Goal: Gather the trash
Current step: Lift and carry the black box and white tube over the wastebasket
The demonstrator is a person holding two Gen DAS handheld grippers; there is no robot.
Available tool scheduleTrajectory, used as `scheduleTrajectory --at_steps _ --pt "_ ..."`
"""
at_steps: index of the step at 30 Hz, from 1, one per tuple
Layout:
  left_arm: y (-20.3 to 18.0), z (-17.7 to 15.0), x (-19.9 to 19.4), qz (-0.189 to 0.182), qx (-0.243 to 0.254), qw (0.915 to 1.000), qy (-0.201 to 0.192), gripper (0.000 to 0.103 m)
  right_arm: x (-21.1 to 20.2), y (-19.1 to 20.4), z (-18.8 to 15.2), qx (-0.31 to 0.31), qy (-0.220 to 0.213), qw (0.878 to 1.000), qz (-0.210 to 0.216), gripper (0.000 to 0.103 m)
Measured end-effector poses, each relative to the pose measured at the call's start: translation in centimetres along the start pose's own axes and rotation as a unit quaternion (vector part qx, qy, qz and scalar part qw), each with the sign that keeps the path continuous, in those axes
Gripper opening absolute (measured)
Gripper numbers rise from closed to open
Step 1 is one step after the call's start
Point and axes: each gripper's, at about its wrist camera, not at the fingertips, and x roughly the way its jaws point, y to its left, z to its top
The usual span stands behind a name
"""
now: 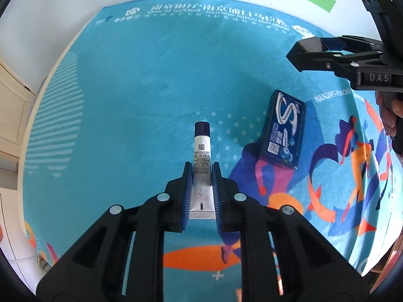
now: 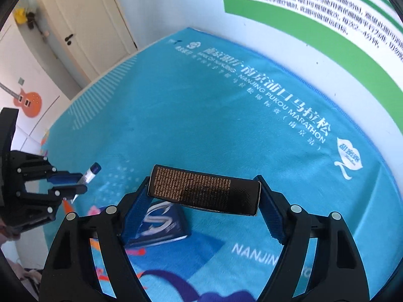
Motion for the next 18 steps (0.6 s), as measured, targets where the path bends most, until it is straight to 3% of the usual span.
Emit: scheduleTrajectory --at_steps 11,18 --pt "2.9 -3.8 -4.3 0.013 -0.013 0.9992 -0.035 0.014 -3.2 6.5 -1.3 -0.033 -0.003 0.999 0.005 0.079" --pt "6.0 -8.4 -6.8 0.027 -0.029 0.9981 -0.046 0.014 -3.7 12.5 -1.8 -0.066 -0.005 0.998 0.024 0.079"
